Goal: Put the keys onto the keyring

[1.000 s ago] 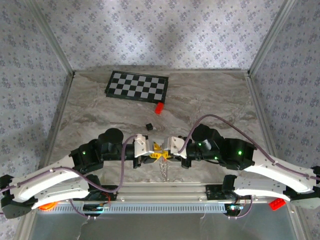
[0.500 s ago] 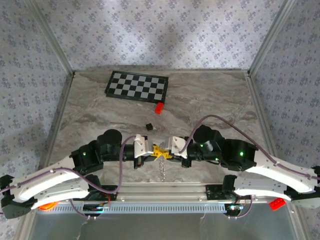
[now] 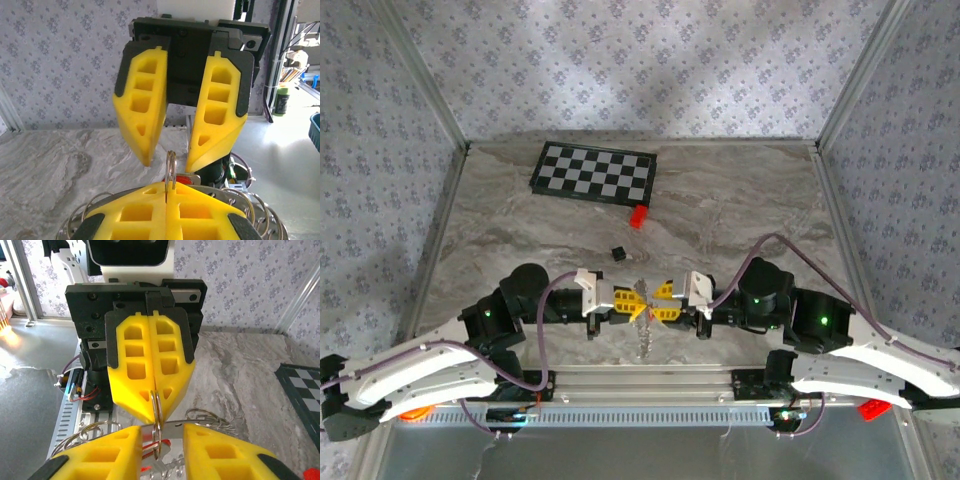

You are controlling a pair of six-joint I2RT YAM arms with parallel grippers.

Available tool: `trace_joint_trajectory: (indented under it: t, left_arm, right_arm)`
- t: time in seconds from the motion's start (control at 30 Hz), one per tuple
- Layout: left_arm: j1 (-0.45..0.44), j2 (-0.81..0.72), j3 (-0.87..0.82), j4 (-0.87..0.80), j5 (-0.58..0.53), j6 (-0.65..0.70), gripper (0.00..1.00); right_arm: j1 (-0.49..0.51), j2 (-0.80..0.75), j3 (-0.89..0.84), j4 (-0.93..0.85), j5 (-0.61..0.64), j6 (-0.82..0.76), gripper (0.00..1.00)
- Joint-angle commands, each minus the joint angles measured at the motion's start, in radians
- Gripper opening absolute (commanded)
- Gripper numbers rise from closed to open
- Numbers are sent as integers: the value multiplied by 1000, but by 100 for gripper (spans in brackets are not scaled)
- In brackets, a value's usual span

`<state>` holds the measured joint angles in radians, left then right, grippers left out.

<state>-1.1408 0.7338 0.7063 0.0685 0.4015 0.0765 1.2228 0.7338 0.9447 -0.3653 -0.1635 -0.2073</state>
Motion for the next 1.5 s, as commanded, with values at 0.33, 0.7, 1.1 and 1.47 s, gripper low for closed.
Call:
trace_joint_trajectory:
  t: [0.33, 0.7, 1.1, 1.47]
  left_arm:
    - [-2, -15, -8, 156, 52, -52, 0]
    - [-2, -19, 15, 76, -22, -12, 2]
    - [-2, -21, 128, -248, -89, 59, 30]
    - [-2, 20, 142, -287, -131, 80, 29]
  right_arm:
    - [7, 1, -12, 59, -30, 29, 22]
    - [5, 30, -9, 60, -32, 26, 0]
    - [14, 164, 215, -301, 108, -32, 0]
    - [25, 242, 304, -362, 78, -38, 0]
